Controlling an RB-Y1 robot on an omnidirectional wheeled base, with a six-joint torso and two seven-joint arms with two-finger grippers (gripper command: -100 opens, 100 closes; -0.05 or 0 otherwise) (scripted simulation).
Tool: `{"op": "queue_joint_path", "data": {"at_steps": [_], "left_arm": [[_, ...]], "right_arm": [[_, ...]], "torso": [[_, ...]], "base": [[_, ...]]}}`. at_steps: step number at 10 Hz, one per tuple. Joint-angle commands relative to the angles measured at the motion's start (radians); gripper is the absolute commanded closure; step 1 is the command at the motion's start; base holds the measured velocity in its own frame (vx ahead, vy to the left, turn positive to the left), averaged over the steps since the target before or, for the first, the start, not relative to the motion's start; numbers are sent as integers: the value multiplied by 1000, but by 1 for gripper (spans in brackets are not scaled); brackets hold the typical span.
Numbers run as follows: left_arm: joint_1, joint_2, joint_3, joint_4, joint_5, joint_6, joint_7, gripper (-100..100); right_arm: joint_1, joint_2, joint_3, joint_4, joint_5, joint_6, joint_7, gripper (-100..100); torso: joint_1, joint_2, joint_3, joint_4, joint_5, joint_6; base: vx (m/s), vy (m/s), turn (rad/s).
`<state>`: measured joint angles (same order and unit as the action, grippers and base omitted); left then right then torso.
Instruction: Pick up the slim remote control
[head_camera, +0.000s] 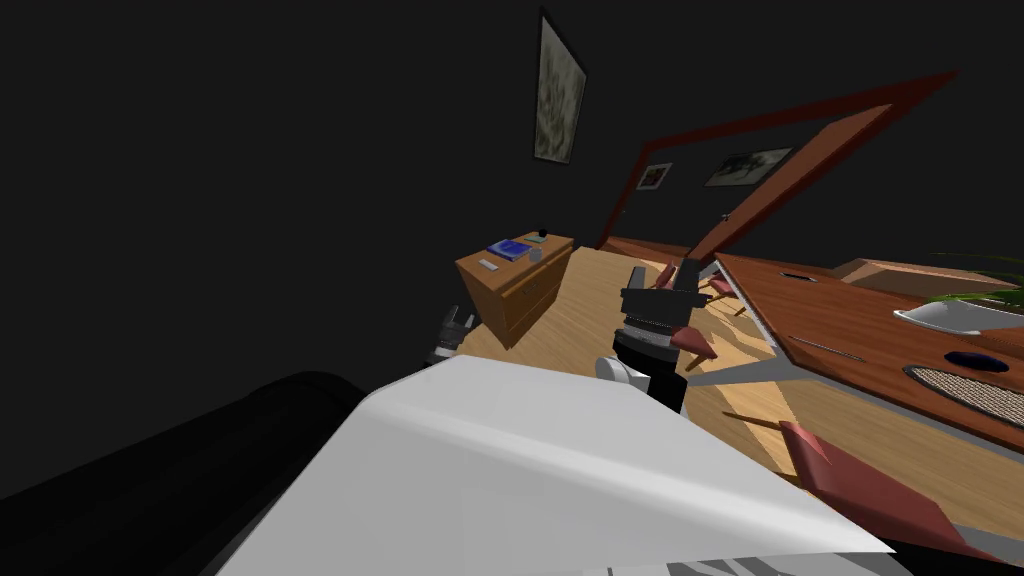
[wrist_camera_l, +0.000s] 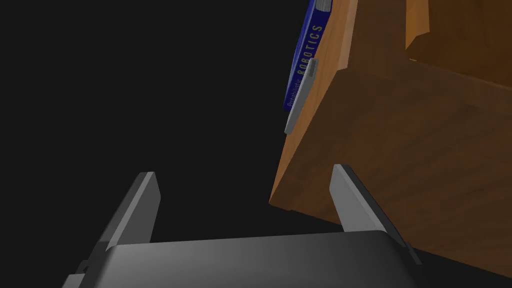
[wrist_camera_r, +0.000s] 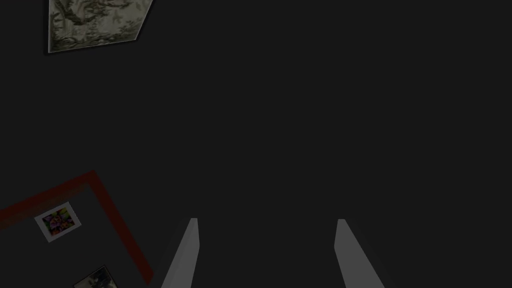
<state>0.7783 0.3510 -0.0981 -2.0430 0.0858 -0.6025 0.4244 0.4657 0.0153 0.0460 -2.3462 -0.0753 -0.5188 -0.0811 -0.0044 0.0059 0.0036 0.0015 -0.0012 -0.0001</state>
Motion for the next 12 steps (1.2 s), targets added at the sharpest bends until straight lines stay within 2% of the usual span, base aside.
{"op": "queue_joint_path", "data": {"at_steps": [1,2,3,4,5,6,7,8,9,10,11,12], "left_arm": [[45,50,-20,50,29,-37,49,-100],[45,60,-20,64,29,-37,49,-100],[82,98,-44,98,51,-60,83,-100],[82,104,-44,112,51,-60,83,-100],[121,145,-68,163,73,-85,116,-100],[155,182,-93,192,95,-110,147,-100],[160,201,-93,218,95,-110,147,-100],[199,247,-118,242,116,-137,178,-100],[199,252,-118,275,116,-137,178,-100],[238,293,-144,310,137,-164,206,-100],[238,305,-144,330,137,-164,206,-100],[277,339,-170,370,157,-192,233,-100]], "right_arm": [[0,0,0,0,0,0,0,0],[0,0,0,0,0,0,0,0],[0,0,0,0,0,0,0,0],[0,0,0,0,0,0,0,0],[0,0,0,0,0,0,0,0],[0,0,0,0,0,0,0,0],[0,0,0,0,0,0,0,0],[0,0,0,0,0,0,0,0],[0,0,0,0,0,0,0,0],[0,0,0,0,0,0,0,0],[0,0,0,0,0,0,0,0],[0,0,0,0,0,0,0,0]], "torso": [[0,0,0,0,0,0],[0,0,0,0,0,0],[1,-2,-1,0,0,0],[1,-3,-2,-1,0,0],[2,-4,-2,-1,0,0],[1,-4,-2,-1,0,0],[-1,-5,-3,-1,0,0],[-1,-4,-3,-1,0,0],[-1,-5,-3,-1,0,0],[0,-5,-3,-1,0,0],[0,-6,-4,-1,0,0],[1,-7,-4,-1,0,0]], "base": [[-65,-84,-124],[-43,-66,-52],[-26,-80,-109],[-17,-66,-65],[-9,-74,-152],[5,-118,-195],[-10,-103,-49],[-6,-108,-109],[7,-81,-75],[34,-93,-157],[39,-71,-61],[59,-77,-132]]}}
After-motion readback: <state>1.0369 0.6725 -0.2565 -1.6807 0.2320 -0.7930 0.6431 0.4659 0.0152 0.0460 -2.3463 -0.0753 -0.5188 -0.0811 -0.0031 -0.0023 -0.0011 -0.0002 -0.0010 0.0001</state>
